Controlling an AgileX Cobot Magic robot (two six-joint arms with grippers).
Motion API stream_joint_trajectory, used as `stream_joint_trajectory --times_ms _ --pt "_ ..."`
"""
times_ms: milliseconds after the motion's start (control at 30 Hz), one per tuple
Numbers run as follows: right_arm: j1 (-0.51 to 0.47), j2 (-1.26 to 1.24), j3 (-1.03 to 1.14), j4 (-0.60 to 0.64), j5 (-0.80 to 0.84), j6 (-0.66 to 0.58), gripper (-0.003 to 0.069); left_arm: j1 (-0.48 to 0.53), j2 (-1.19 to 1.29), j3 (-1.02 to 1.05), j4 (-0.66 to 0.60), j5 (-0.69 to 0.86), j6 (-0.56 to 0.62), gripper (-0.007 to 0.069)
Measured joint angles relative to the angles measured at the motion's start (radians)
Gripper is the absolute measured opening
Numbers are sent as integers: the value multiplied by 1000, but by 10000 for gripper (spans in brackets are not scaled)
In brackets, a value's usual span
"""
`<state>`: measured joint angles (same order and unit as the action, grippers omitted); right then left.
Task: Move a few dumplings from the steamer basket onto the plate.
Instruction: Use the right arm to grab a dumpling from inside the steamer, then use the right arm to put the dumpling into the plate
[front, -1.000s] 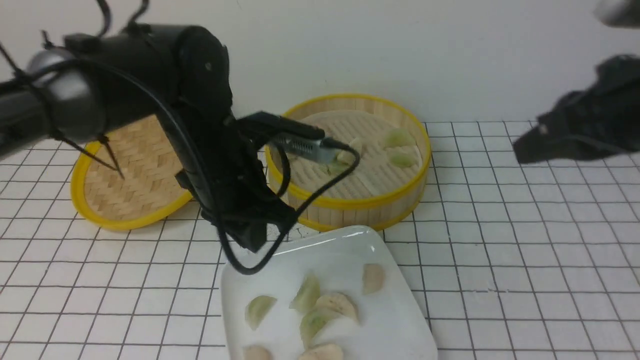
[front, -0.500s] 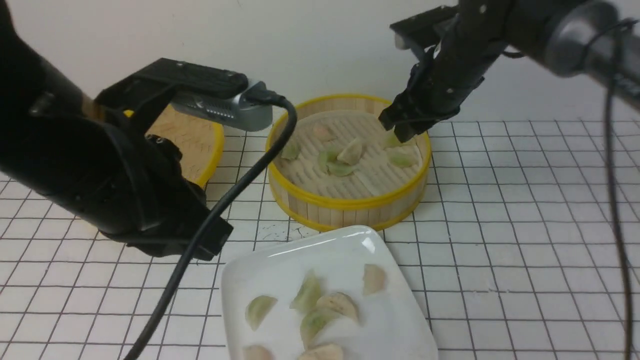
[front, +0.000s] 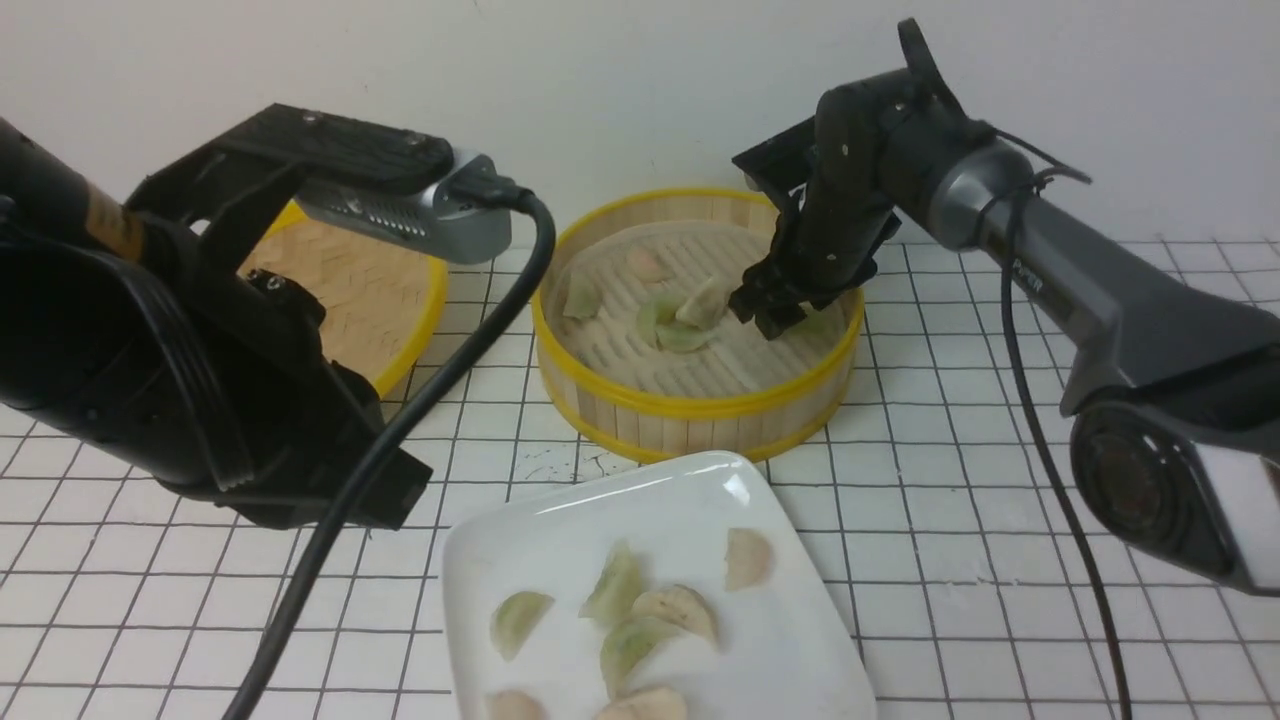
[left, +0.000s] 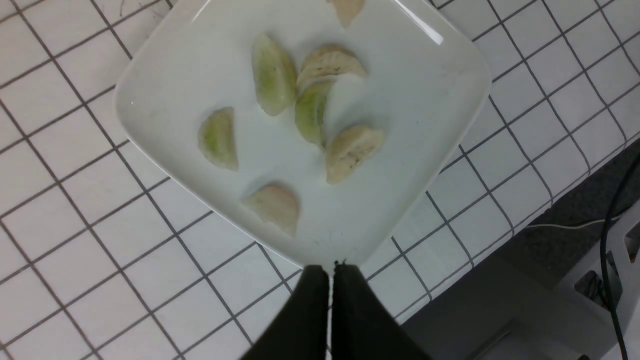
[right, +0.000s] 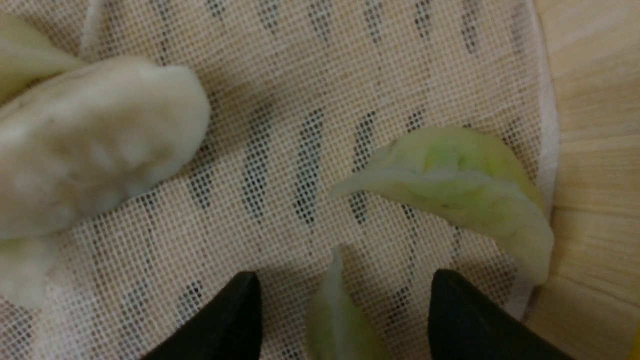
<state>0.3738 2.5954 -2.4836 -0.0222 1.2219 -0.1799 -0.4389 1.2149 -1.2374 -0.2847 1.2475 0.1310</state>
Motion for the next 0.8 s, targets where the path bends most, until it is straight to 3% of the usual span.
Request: stream_joint_trajectory --times_ms 133,167,200,400,533,700,800 --pt "4 3 -3 2 8 28 300 0 0 0 0 0 5 -6" --pt "7 2 -3 2 11 36 185 0 0 0 0 0 13 -6" --pt "7 1 -3 -2 12 43 129 0 0 0 0 0 20 -6" --pt "6 -52 -12 -2 31 77 129 0 0 0 1 0 30 -6" --pt "5 -178 28 112 29 103 129 0 0 0 1 0 30 -6" --pt "54 -451 297 244 23 92 129 0 0 0 1 0 31 -6" --pt "132 -584 507 295 24 55 129 0 0 0 1 0 32 -6"
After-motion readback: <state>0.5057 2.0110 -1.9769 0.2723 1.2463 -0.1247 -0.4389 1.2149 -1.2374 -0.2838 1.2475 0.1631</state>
